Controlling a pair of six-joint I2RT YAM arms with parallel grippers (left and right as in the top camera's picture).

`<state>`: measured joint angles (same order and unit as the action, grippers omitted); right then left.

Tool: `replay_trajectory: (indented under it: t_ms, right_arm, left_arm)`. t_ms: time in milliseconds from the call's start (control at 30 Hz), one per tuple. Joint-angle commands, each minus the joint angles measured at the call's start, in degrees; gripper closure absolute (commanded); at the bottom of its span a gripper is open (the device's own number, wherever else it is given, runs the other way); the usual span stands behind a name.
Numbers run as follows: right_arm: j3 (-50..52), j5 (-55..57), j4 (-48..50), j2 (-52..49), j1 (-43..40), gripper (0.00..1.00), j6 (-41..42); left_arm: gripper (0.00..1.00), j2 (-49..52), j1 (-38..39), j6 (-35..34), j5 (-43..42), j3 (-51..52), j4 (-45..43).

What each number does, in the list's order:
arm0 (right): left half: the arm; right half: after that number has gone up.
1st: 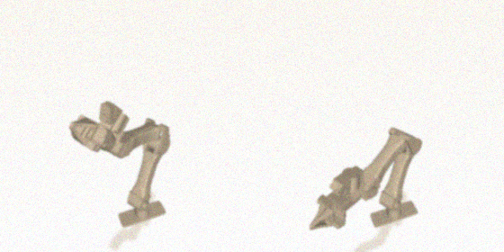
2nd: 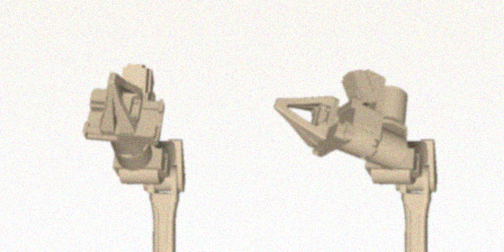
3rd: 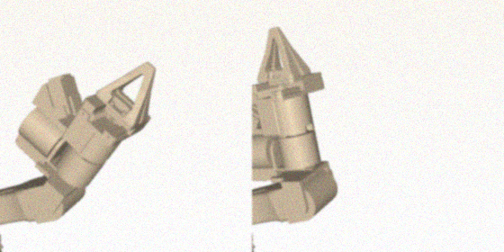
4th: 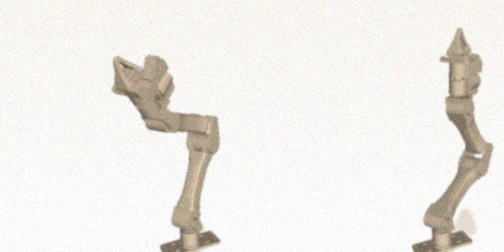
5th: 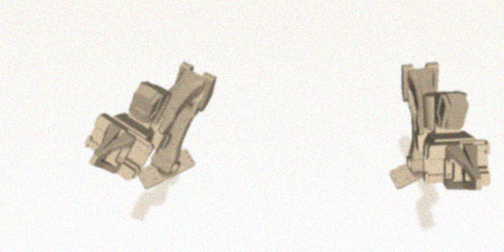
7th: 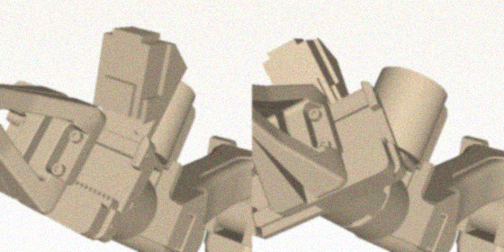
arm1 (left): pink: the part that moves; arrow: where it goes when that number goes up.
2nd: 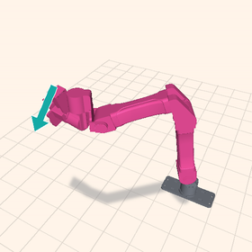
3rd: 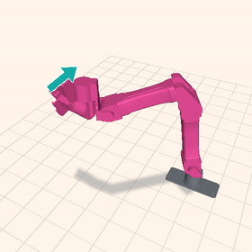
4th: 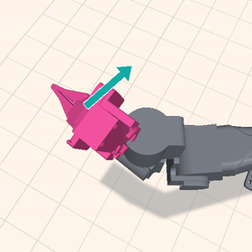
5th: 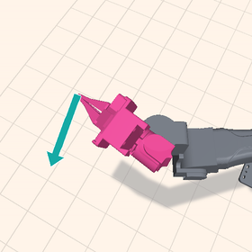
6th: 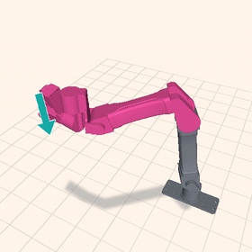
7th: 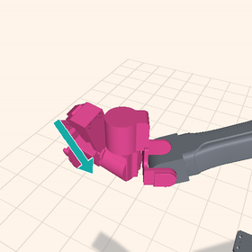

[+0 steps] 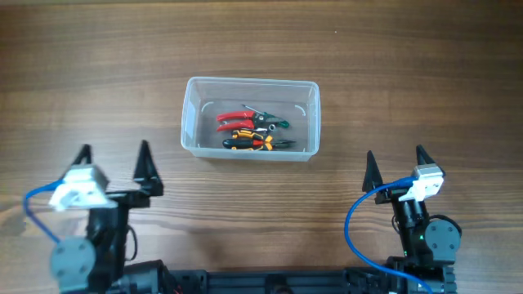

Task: Pack container

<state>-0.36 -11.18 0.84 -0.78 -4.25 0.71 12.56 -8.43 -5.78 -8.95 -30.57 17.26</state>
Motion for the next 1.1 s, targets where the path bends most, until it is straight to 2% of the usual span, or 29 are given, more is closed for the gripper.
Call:
replay_trajectory:
  t_ms: [0,433,1067]
  right_arm:
    - [0.1,-0.7,0.2,0.6,0.2,0.00,-0.7]
    - [0.1,-0.7,0.2,0.6,0.2,0.00,-0.7]
    - [0.1,-0.7,0.2,0.6,0.2,0.00,-0.7]
  left_arm:
    - [0.00,-3.1,0.6,-1.2,-6.1,9.3,-6.7]
    - [0.00,-8.2,3.8,-1.2,-6.1,18.8,-6.7]
    - [0.00,-12.3,3.8,-1.1,-6.0,22.1,-5.7]
